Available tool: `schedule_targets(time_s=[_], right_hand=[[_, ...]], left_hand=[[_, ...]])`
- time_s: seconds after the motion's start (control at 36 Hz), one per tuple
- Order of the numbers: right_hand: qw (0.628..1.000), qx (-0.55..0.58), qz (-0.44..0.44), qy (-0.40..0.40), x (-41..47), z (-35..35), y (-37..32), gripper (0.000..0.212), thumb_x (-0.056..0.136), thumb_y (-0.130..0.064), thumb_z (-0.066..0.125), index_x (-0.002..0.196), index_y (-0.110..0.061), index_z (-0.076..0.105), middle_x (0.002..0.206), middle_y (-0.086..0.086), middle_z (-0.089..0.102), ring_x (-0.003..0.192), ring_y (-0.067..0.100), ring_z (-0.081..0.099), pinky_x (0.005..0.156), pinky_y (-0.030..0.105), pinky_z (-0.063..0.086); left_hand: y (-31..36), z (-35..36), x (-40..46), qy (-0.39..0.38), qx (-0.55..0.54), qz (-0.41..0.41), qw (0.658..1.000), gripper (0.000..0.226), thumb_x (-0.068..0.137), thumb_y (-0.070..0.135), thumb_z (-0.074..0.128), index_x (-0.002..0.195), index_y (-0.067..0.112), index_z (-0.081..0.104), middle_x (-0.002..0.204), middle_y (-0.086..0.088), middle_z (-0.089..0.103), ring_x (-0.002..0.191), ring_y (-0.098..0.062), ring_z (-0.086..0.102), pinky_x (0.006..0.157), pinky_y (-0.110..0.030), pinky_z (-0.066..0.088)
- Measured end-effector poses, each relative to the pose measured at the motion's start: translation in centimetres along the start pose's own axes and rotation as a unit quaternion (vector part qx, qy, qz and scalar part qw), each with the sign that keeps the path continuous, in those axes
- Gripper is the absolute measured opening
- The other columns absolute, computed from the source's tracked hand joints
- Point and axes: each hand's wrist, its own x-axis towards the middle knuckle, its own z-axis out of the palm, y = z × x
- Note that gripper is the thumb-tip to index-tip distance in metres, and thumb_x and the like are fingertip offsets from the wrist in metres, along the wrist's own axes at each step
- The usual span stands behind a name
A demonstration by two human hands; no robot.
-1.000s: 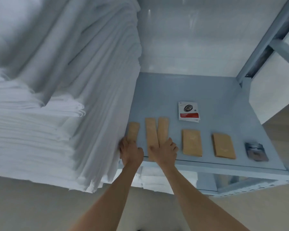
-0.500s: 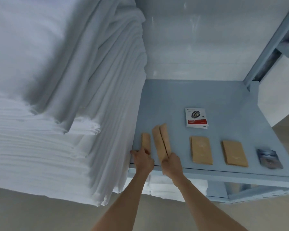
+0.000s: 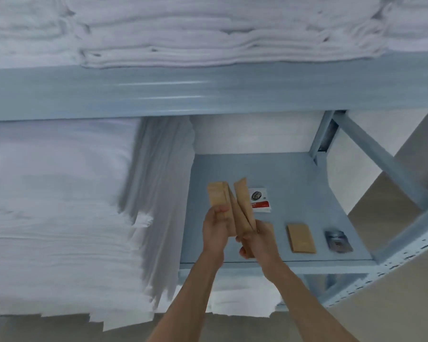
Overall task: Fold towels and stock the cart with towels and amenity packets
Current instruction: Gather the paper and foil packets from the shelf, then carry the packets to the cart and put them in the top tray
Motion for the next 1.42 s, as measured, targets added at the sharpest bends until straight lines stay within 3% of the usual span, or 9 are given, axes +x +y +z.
schedule_targets(time_s=[0.11,0.42,0.53,0.75,1.03,1.11,1.22,1.31,1.42], right_hand=[[0.999,0.044,-0.028,0.007,-3.7,-3.0,-2.0,0.028,0.068,-0.002,0.056,0.096,-0.003,0.06,0.068,0.011,0.067,0.047,0.022,0.054,0.046,0.028,0.043],[0.984,0.157,-0.085,-0.005,-19.3,-17.1,-0.8,0.013,0.096,-0.008,0.054,0.104,-0.009,0.064,0.08,0.014,0.066,0.055,0.02,0.053,0.045,0.028,0.042],[0.983,0.138,-0.118,0.039,-25.3,-23.3,1.5,0.014,0.097,-0.024,0.061,0.106,-0.015,0.068,0.075,0.005,0.067,0.054,0.017,0.057,0.048,0.027,0.047],[0.955,0.245,-0.125,0.114,-33.8,-35.0,4.6,0.028,0.103,-0.025,0.05,0.113,-0.004,0.065,0.087,0.012,0.073,0.057,0.019,0.061,0.053,0.028,0.051],[0.923,0.295,-0.168,0.179,-37.9,-45.5,5.4,0.044,0.104,-0.036,0.044,0.095,0.0,0.068,0.078,0.017,0.067,0.057,0.022,0.06,0.058,0.028,0.055],[0.912,0.31,-0.176,0.203,-37.1,-48.3,6.0,0.043,0.105,-0.035,0.042,0.093,-0.002,0.067,0.086,0.015,0.069,0.058,0.022,0.061,0.055,0.03,0.054],[0.898,0.32,-0.173,0.249,-34.7,-52.9,6.5,0.042,0.102,-0.034,0.045,0.084,-0.006,0.071,0.081,0.016,0.068,0.056,0.022,0.059,0.054,0.031,0.052],[0.889,0.332,-0.175,0.262,-32.2,-56.8,5.9,0.036,0.097,-0.033,0.05,0.105,-0.001,0.063,0.082,0.018,0.064,0.058,0.024,0.057,0.056,0.033,0.052],[0.891,0.325,-0.177,0.264,-28.9,-62.3,4.2,0.035,0.099,-0.028,0.051,0.122,-0.004,0.061,0.086,0.02,0.062,0.059,0.025,0.056,0.054,0.032,0.049]], left_hand=[[2.8,1.9,-3.9,-0.022,-0.006,0.018,1.0,0.035,0.085,-0.007,0.043,0.098,0.017,0.064,0.102,0.002,0.063,0.089,-0.013,0.059,0.064,-0.016,0.048],[4.7,9.8,-21.8,-0.126,0.005,0.107,0.986,0.036,0.082,-0.011,0.049,0.095,0.018,0.065,0.089,0.015,0.061,0.065,0.002,0.05,0.058,-0.014,0.041],[3.1,13.7,-29.1,-0.181,-0.017,0.107,0.977,0.034,0.083,-0.012,0.048,0.097,0.014,0.064,0.106,0.006,0.063,0.091,-0.007,0.057,0.072,-0.017,0.048],[2.2,22.3,-40.0,-0.25,-0.077,0.074,0.962,0.034,0.086,-0.01,0.049,0.096,0.019,0.063,0.116,-0.016,0.06,0.094,-0.035,0.067,0.086,-0.058,0.056],[-0.1,31.1,-45.6,-0.356,-0.177,0.045,0.917,0.089,0.089,-0.014,0.053,0.146,0.052,0.033,0.12,-0.013,0.056,0.094,-0.036,0.072,0.062,-0.043,0.061],[-1.2,34.7,-45.6,-0.389,-0.171,0.016,0.905,0.075,0.083,-0.005,0.06,0.138,0.045,0.047,0.115,-0.003,0.064,0.093,-0.034,0.073,0.061,-0.039,0.06],[-2.7,40.6,-44.1,-0.431,-0.126,-0.019,0.893,0.042,0.079,0.004,0.059,0.113,0.027,0.068,0.103,-0.019,0.067,0.088,-0.034,0.071,0.062,-0.038,0.058],[-3.5,46.0,-43.0,-0.463,-0.135,-0.059,0.874,0.032,0.079,0.004,0.057,0.108,0.013,0.066,0.089,-0.031,0.064,0.066,-0.036,0.064,0.057,-0.038,0.054],[-3.0,53.1,-41.0,-0.481,-0.134,-0.063,0.864,0.028,0.078,0.0,0.057,0.105,0.004,0.061,0.091,-0.037,0.057,0.069,-0.036,0.061,0.057,-0.04,0.051]])
